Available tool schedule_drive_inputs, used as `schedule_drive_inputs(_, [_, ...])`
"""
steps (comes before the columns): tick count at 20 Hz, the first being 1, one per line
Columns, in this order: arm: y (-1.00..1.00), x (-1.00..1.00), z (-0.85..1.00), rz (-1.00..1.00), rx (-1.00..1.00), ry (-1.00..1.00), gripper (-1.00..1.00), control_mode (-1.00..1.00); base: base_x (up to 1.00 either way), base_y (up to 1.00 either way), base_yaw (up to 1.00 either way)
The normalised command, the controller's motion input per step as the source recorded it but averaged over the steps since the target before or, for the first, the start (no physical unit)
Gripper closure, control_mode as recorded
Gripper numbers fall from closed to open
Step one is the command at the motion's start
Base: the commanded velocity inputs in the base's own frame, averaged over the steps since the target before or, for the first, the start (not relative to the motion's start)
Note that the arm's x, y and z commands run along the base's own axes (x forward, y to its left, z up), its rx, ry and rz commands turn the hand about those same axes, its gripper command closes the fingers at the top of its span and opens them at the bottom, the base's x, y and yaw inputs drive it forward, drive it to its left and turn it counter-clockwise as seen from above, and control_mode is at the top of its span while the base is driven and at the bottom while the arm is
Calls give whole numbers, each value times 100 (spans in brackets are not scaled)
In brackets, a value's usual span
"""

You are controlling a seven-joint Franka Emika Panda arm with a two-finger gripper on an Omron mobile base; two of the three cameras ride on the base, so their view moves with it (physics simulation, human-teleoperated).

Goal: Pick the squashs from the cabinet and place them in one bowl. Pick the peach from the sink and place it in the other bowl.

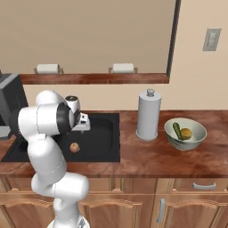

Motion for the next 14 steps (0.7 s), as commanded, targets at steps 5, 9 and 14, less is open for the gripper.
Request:
schedule_drive_inputs(5, [27,0,-18,0,-1,0,-100,-100,0,0,0])
schedule_drive_inputs(9, [11,-5,-22,0,0,0,-100,-100,0,0,0])
schedule_drive_inputs(14, [0,-16,-25,0,0,0,-100,-100,0,0,0])
